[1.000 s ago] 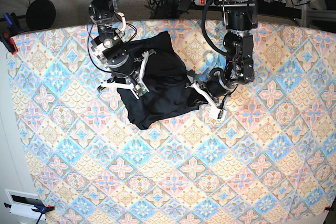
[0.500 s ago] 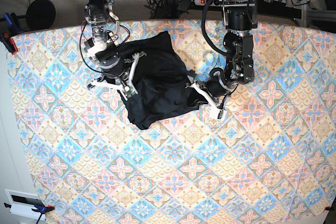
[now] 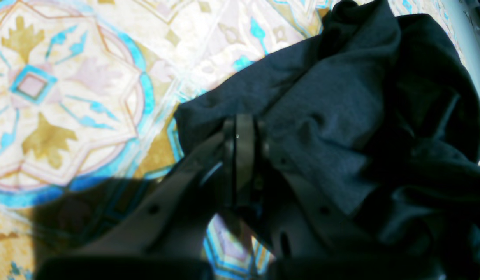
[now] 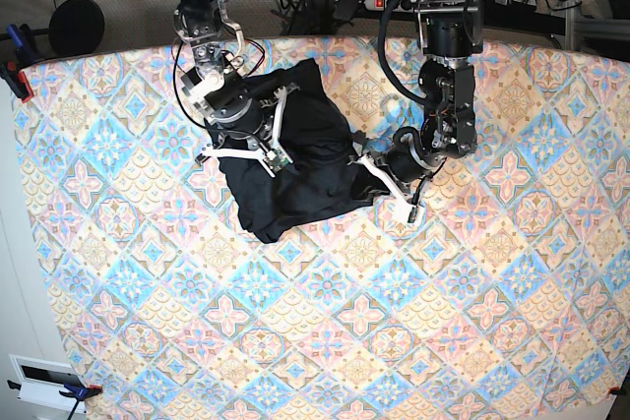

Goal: Layout the t-shirt on the table in an organized manner, then fold the t-shirt properly
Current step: 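Press the right gripper onto the shirt bundle and tuck loose fabric under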

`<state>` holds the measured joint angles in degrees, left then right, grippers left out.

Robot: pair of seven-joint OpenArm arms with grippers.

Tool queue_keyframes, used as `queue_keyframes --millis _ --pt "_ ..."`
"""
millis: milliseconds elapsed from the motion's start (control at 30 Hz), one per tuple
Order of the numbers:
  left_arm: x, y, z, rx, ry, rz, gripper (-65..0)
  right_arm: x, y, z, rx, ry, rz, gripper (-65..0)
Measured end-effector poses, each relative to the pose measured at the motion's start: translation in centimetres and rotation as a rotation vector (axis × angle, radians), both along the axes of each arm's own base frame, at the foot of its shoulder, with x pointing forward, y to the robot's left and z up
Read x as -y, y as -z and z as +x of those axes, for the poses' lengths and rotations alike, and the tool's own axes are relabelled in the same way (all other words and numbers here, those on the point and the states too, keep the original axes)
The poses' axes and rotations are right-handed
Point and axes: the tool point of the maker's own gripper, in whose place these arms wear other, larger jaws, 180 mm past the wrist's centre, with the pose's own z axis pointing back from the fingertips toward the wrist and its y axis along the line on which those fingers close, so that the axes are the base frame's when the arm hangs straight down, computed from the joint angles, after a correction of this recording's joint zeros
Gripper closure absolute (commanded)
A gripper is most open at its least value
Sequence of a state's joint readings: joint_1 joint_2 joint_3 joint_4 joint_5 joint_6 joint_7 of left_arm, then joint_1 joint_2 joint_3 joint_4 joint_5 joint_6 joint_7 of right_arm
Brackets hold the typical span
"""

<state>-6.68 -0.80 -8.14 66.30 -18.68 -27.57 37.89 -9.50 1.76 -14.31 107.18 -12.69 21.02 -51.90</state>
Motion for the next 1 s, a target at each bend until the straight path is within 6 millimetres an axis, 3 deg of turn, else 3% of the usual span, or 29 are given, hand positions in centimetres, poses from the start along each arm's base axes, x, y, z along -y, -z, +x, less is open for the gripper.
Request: queue_keyframes --millis 200,400,567,800,1000 --pt "0.0 0.0 0.0 0.000 -0.001 0.000 0.0 -1.3 0.1 -0.4 -0.005 -0.039 0.003 0.0" --pt "0.0 0.0 0.0 -0.001 -0.002 0.001 0.0 -2.4 3.3 -1.8 -0.092 -0.079 -0.015 0.0" --pt "0.0 0.0 0.0 -0.001 0.001 0.000 0.0 -5.1 0.7 1.5 -0.014 -0.094 0.050 0.0" --pt "0.0 0.0 0.0 -0.001 -0.002 -0.001 0.0 -4.3 1.1 1.2 -0.030 -0.086 0.018 0.0" --pt "0.0 0.0 0.0 -0.002 -0.003 -0.002 0.0 -5.4 -1.1 4.6 0.044 -0.092 0.047 0.0"
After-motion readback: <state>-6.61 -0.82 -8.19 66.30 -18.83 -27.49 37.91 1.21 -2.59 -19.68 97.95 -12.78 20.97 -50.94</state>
